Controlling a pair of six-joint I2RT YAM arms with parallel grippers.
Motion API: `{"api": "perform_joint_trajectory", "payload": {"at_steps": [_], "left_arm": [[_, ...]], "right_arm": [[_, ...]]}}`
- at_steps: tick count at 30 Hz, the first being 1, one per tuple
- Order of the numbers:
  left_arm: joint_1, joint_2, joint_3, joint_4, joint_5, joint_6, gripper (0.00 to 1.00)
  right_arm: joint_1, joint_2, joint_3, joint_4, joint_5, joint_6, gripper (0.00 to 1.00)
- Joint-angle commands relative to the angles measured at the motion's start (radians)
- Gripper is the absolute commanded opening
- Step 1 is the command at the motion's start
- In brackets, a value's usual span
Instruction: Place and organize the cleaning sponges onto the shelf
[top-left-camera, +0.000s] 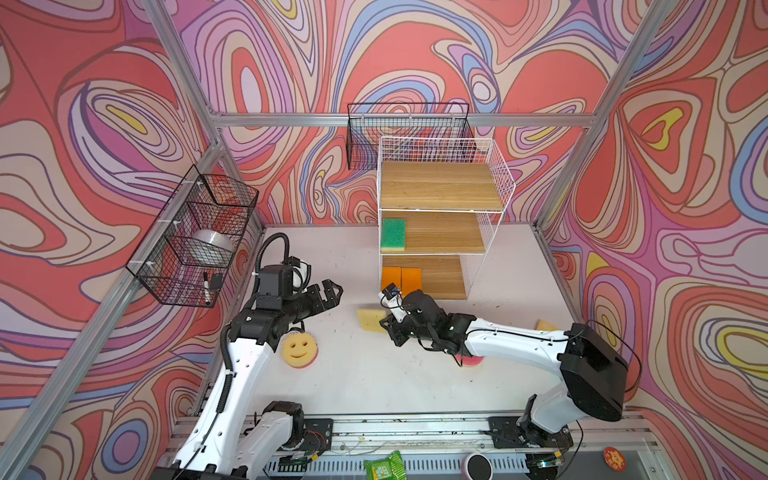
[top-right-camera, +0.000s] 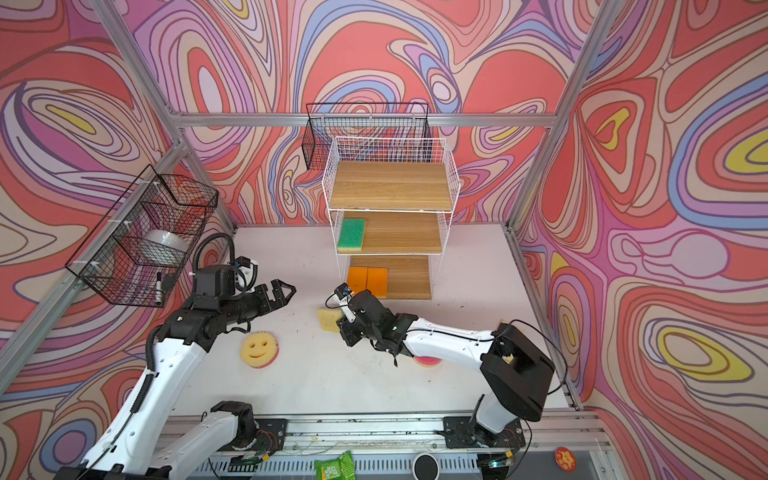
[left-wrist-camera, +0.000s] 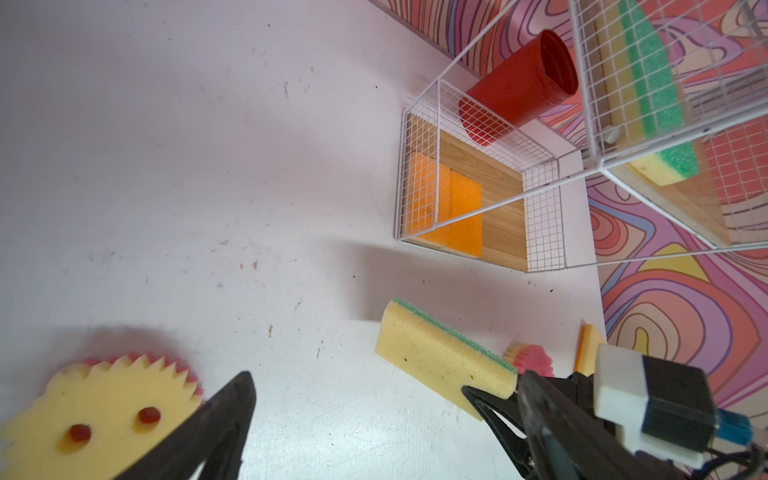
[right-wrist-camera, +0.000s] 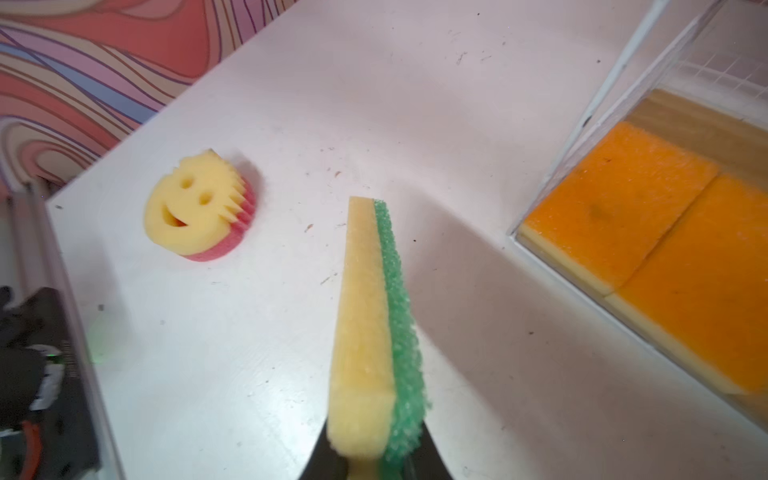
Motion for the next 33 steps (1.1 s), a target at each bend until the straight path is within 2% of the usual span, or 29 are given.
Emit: {"api": "perform_joint_trajectory", "payload": {"at_steps": [1, 6, 9, 13, 19, 21, 33], "left_arm": [[0.046, -0.024, 0.019, -0.071, -0.003, 0.033, 1.00], [0.089, -0.025, 0.007, -0.077, 0.022, 0.040, 1.00], [0.100, -0.021, -0.004, -0.069, 0.038, 0.038, 1.00], [0.109, -0.018, -0.008, -0.061, 0.054, 0.038, 1.00], [0.111, -0.012, -0.015, -0.052, 0.067, 0.036, 1.00], [0.112, -0.007, -0.014, -0.049, 0.074, 0.033, 1.00], [0.113, 0.001, -0.009, -0.042, 0.085, 0.026, 1.00]], "right_arm": [[0.062, 0.061, 0.050, -0.031, 0.244, -0.142, 0.18], [0.149, 0.149, 0.073, 0.003, 0.445, -0.311, 0.19], [0.205, 0.222, 0.084, 0.024, 0.523, -0.411, 0.19], [0.240, 0.292, 0.090, 0.027, 0.606, -0.459, 0.20], [0.241, 0.260, 0.068, 0.031, 0.566, -0.404, 0.57], [0.240, 0.250, 0.067, 0.027, 0.547, -0.398, 0.64], [0.239, 0.136, 0.044, -0.059, 0.395, -0.355, 0.74]]}}
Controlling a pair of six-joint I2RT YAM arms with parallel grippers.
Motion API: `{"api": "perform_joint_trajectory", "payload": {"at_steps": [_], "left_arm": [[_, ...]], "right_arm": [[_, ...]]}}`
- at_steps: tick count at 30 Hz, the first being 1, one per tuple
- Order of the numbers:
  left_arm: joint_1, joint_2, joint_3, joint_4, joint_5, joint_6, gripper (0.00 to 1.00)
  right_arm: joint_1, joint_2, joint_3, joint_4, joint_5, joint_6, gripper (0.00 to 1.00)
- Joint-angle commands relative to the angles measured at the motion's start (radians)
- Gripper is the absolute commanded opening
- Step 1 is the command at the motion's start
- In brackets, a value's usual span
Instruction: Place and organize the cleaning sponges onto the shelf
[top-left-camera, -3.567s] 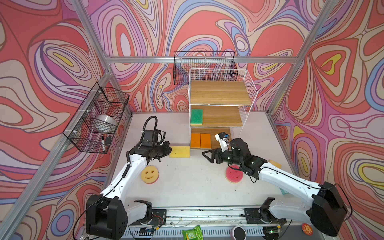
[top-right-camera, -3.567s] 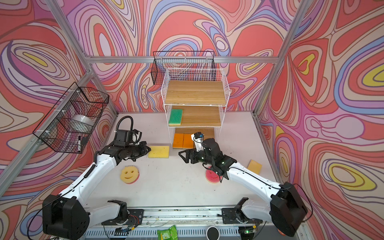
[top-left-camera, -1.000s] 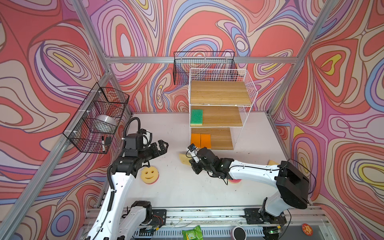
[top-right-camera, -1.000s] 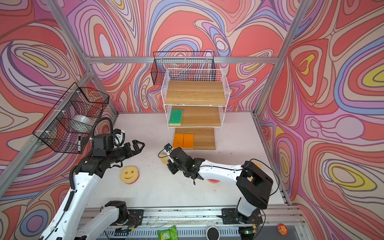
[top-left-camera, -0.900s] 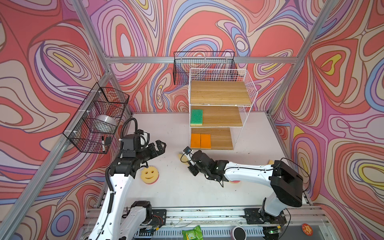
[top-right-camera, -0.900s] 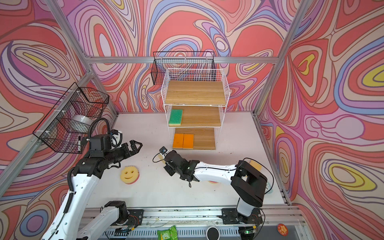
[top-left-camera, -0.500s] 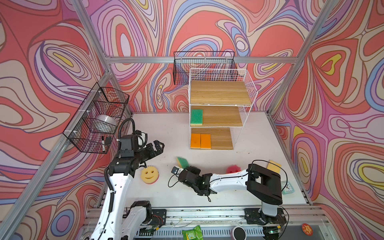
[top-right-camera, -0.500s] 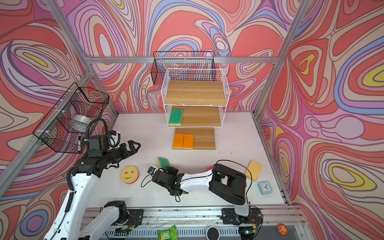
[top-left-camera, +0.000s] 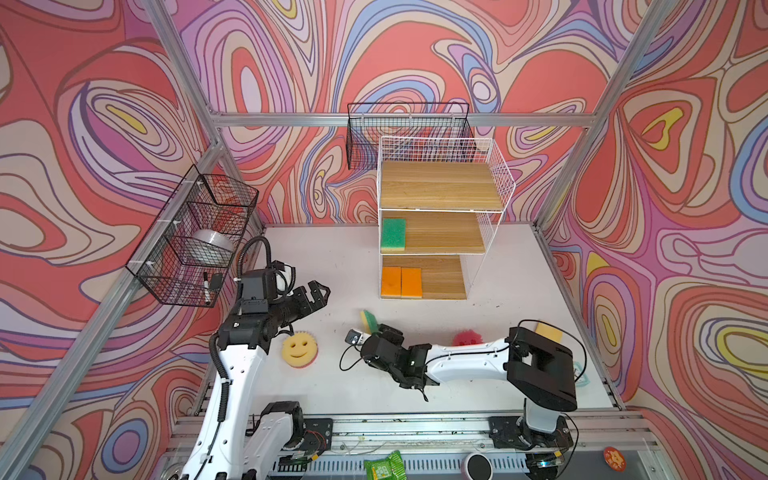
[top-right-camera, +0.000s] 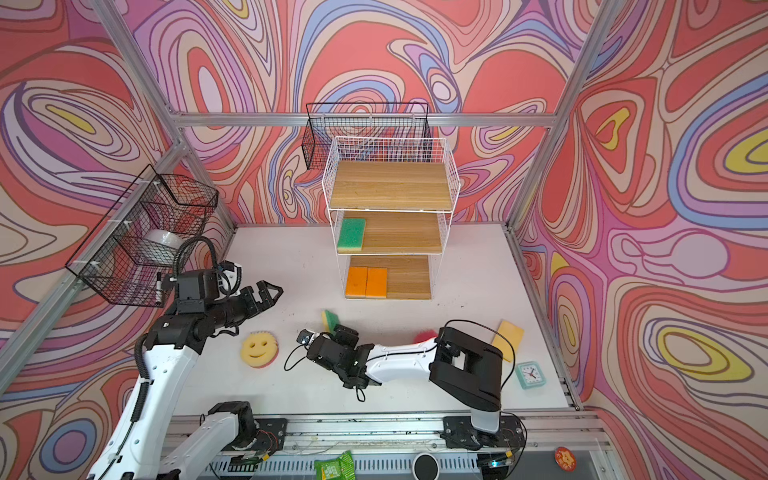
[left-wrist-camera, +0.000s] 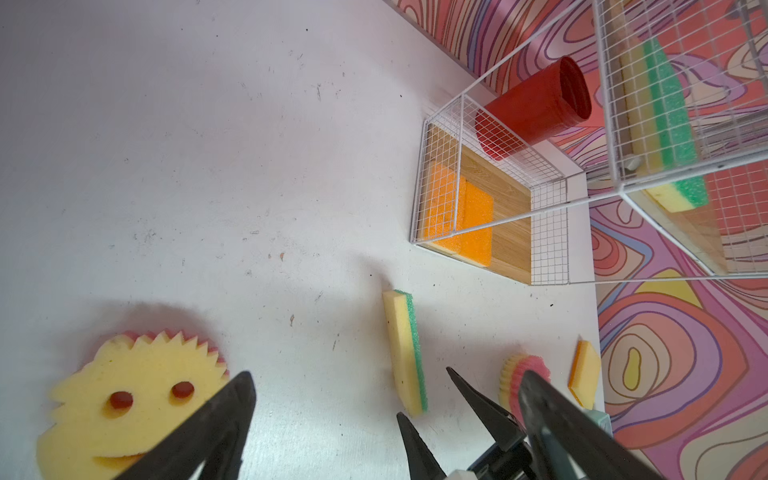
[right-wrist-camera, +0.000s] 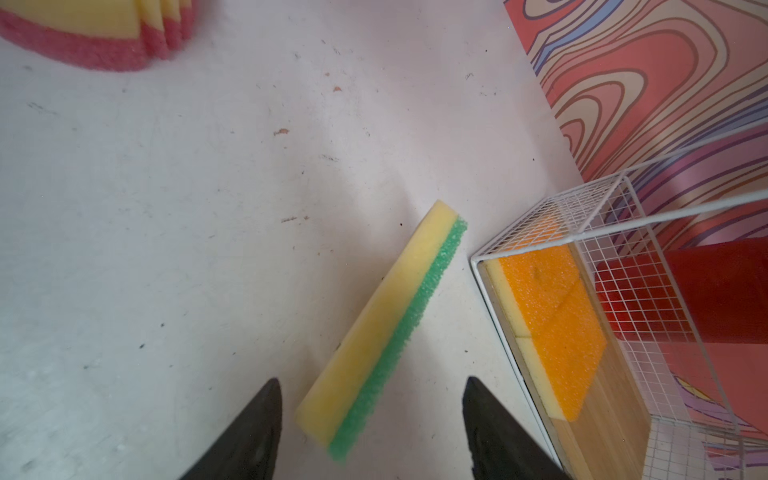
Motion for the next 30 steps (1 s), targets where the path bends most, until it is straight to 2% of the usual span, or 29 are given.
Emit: {"api": "perform_joint_trajectory", "payload": {"at_steps": [1, 5, 10, 15, 18, 20, 24, 26, 30], "left_arm": [[0.006, 0.008, -0.003, 0.003, 0.016, 0.008, 1.00], [0.006, 0.016, 0.001, 0.008, 0.020, 0.005, 1.00], [0.006, 0.021, 0.008, 0.011, 0.027, 0.002, 1.00], [0.006, 0.013, 0.010, 0.003, 0.023, 0.002, 1.00], [0.007, -0.001, 0.003, -0.002, -0.002, -0.002, 1.00], [0.007, -0.021, -0.014, 0.006, -0.024, -0.018, 1.00], [0.007, -0.045, -0.052, 0.026, -0.055, -0.054, 1.00], [0.007, -0.045, -0.063, 0.027, -0.068, -0.064, 1.00], [0.007, -0.041, -0.087, 0.025, -0.082, -0.084, 1.00]], "right_arm": [[0.001, -0.069, -0.018, -0.052, -0.070, 0.039, 0.76], [0.000, -0.126, -0.051, -0.069, -0.124, 0.082, 0.83], [0.000, -0.164, -0.057, -0.086, -0.211, 0.148, 0.85], [-0.031, -0.148, 0.006, -0.138, -0.335, 0.276, 0.89], [-0.038, -0.103, 0.094, -0.214, -0.249, 0.437, 0.93], [-0.039, -0.076, 0.158, -0.284, -0.180, 0.592, 0.93], [-0.037, -0.036, 0.236, -0.341, -0.164, 0.791, 0.93], [-0.034, -0.036, 0.252, -0.338, -0.165, 0.837, 0.93], [-0.026, 0.039, 0.298, -0.385, -0.117, 0.849, 0.92]]}}
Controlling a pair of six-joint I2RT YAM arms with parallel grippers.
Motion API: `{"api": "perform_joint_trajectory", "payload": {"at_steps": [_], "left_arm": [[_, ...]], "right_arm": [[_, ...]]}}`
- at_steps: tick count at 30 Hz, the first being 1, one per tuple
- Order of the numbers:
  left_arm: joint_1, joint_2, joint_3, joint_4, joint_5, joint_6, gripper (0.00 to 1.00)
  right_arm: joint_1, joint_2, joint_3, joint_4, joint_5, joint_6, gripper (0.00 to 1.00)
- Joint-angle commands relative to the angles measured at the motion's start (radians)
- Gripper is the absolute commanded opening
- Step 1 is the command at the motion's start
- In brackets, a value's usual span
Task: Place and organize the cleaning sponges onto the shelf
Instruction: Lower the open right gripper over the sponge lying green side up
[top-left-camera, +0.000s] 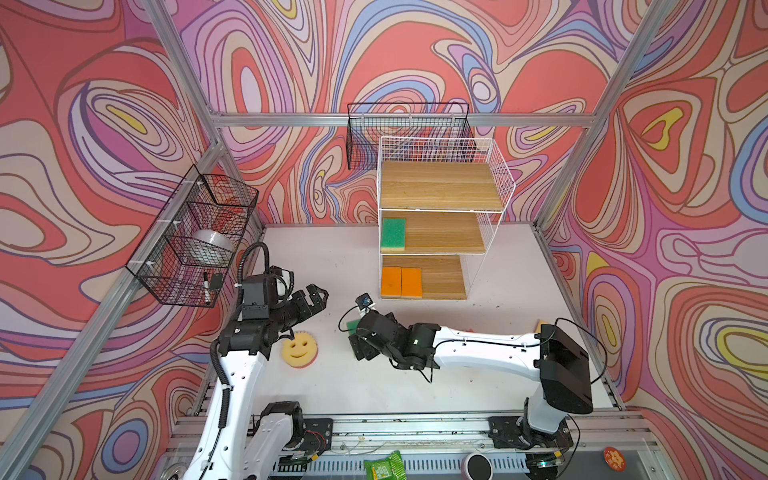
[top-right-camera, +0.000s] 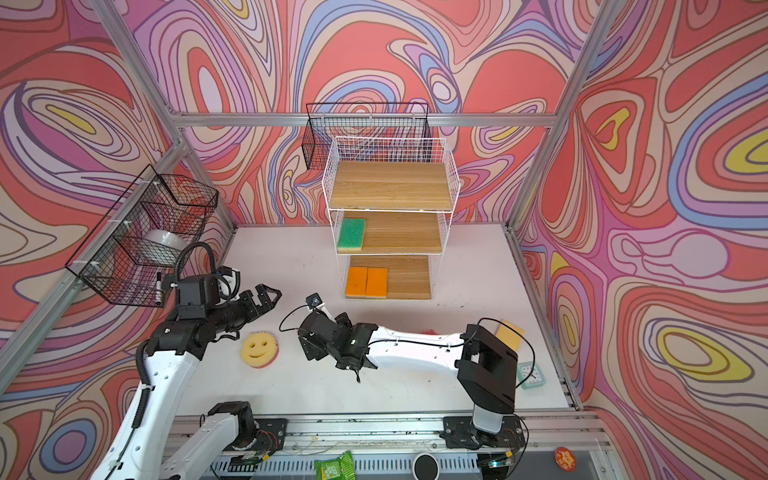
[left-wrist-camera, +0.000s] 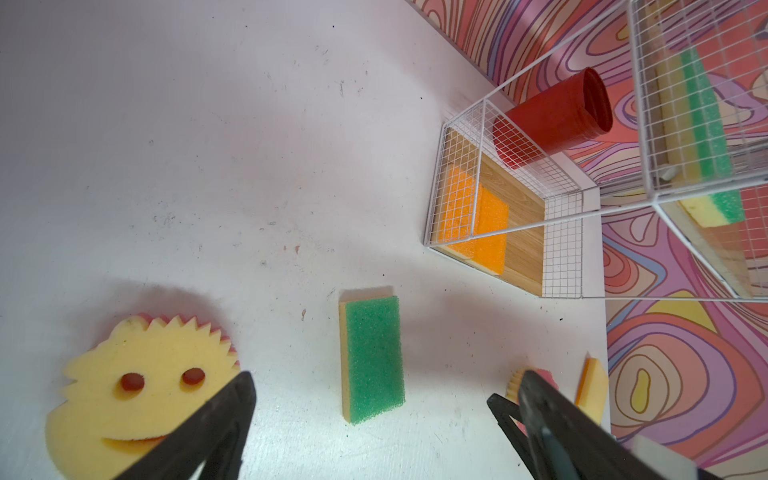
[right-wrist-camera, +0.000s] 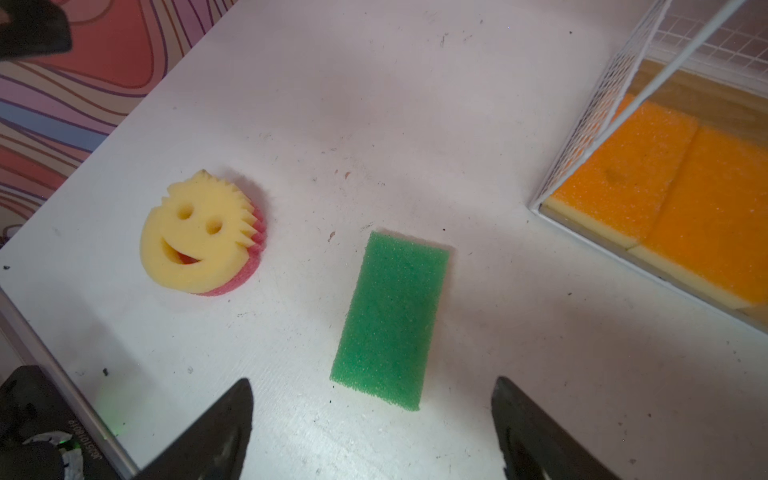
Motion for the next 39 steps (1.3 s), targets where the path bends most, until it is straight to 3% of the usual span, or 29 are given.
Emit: {"api": "perform_joint_trajectory", "payload": {"at_steps": [1, 7, 22, 39], "left_arm": [[0.006, -0.001, -0.035, 0.003, -0.042, -0.037, 1.00], [0.006, 0.001, -0.073, -0.032, -0.174, -0.048, 1.00], [0.006, 0.023, -0.077, -0.012, -0.114, -0.031, 1.00], [0.008, 0.035, -0.072, -0.011, -0.108, -0.027, 1.00]], "right_arm": [[0.006, 0.072, 0.041, -0.088, 0.057, 0.091, 0.91], [0.004, 0.161, 0.087, -0.100, 0.019, 0.099, 0.88], [-0.033, 0.285, 0.132, -0.069, -0.076, 0.075, 0.91], [-0.031, 0.301, 0.115, -0.069, -0.071, 0.092, 0.90]]}}
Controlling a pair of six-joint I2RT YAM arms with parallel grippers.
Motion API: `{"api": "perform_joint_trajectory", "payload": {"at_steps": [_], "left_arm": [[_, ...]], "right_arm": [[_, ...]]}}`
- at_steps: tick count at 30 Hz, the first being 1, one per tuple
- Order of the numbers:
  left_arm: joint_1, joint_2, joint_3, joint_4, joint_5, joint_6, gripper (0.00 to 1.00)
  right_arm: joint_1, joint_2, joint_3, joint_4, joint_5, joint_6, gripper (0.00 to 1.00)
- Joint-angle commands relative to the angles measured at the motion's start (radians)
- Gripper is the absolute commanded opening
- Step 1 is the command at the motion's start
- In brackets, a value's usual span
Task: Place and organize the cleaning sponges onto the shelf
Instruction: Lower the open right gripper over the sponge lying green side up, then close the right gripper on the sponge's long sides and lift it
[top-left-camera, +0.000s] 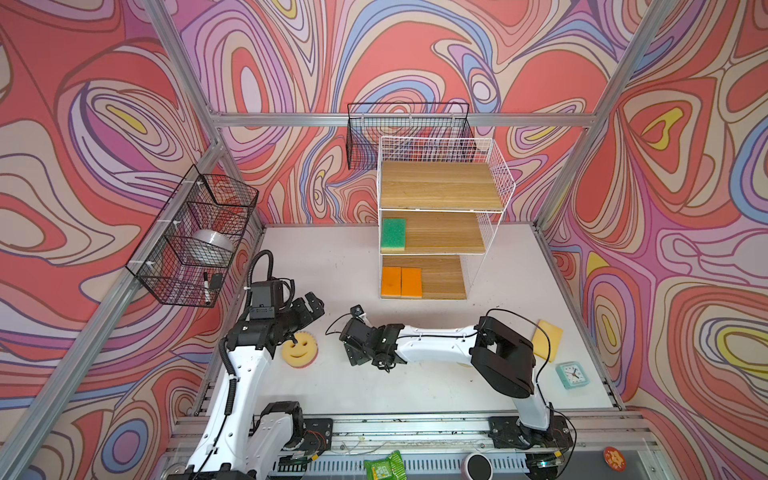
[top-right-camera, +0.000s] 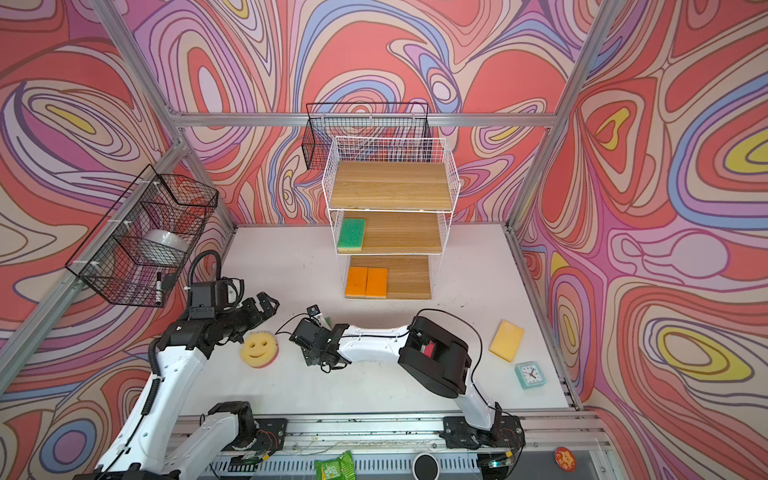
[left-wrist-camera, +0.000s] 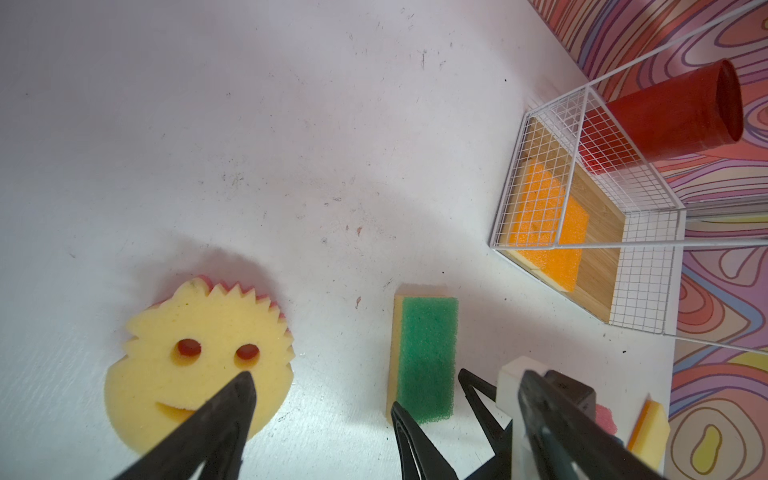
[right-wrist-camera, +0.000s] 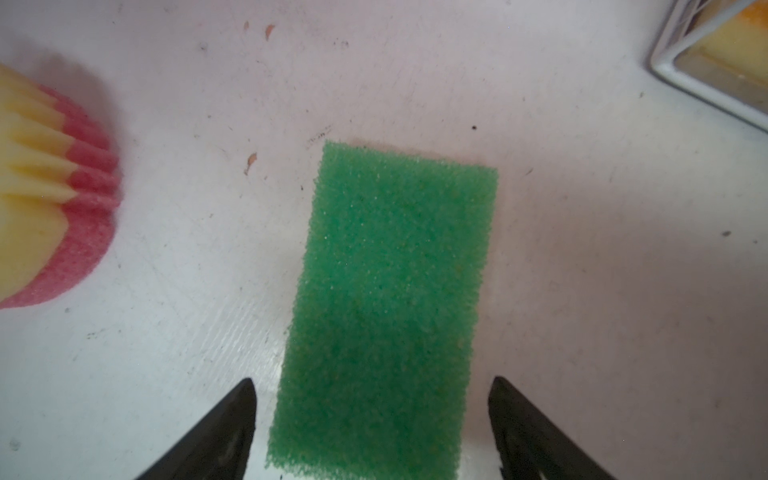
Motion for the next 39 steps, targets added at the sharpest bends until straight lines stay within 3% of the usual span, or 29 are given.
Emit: {"api": "perform_joint_trajectory", "payload": {"at_steps": [1, 39], "left_arm": [[0.008, 0.003, 0.002, -0.005, 0.004, 0.007, 1.00], [0.014, 0.003, 0.002, -0.012, 0.012, 0.008, 1.00]], "right_arm": [[0.002, 0.009, -0.007, -0.007, 0.009, 0.017, 0.89], [0.046, 0.045, -0.003, -0.054, 0.067, 0.080, 0.86]]}}
